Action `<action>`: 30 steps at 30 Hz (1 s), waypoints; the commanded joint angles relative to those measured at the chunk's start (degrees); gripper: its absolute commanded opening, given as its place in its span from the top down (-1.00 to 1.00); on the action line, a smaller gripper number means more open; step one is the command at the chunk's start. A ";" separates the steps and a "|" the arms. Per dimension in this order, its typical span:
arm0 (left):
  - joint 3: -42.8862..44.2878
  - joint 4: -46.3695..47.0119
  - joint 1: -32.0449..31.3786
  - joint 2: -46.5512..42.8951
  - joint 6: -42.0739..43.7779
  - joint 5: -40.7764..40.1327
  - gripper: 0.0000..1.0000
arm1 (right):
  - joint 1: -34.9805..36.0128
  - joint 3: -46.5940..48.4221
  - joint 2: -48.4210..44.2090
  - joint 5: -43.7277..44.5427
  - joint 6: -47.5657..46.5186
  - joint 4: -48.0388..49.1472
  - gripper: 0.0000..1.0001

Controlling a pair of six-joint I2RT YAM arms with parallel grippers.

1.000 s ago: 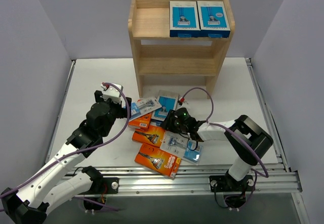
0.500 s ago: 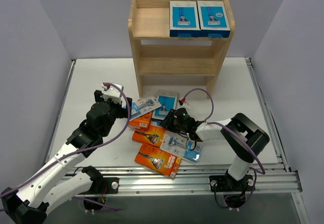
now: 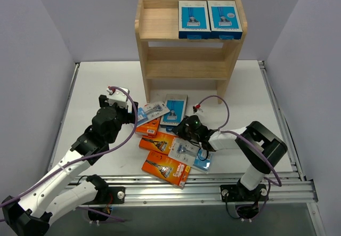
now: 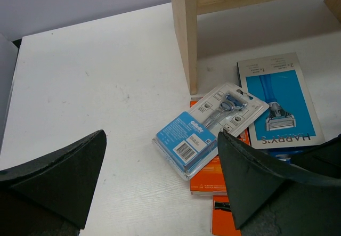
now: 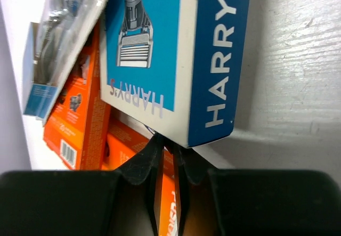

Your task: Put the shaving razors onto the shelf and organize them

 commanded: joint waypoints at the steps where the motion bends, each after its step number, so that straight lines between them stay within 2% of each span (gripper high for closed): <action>1: 0.23 2.46 -0.30 -0.02 -0.06 -1.43 -0.88 | -0.16 -1.22 -4.27 2.46 1.62 1.38 0.88; 4: 0.23 2.29 -0.30 -0.02 -0.06 -2.13 -0.88 | -0.33 -1.83 -7.25 2.63 3.03 1.21 1.00; 14: 1.72 -1.40 -1.35 -1.07 -2.34 -1.70 -0.88 | -1.30 -4.55 -18.15 3.07 11.28 1.56 1.00; 17: 4.70 -6.39 -1.88 -0.46 -4.71 1.19 -0.88 | -1.39 -6.92 -22.19 3.07 14.97 3.14 1.00; 19: 10.14 -14.62 -1.53 0.77 -10.91 2.69 -0.88 | -1.48 -8.68 -23.69 2.89 16.91 4.89 1.00; 23: 12.01 -20.04 -1.18 1.31 -21.40 13.13 -0.88 | -1.65 -13.95 -26.77 1.67 21.82 10.52 1.00; 24: 11.14 -18.99 -1.09 0.86 -23.59 17.86 -0.88 | -1.65 -15.70 -27.64 0.97 22.53 12.35 1.00; 27: 7.53 -15.75 -1.09 -0.19 -32.20 24.72 -0.88 | -1.65 -18.17 -29.14 0.35 24.12 14.91 1.00; 30: 3.32 -9.52 -1.18 -0.55 -33.37 28.09 -0.88 | -1.56 -20.64 -30.63 -0.36 25.09 17.19 1.00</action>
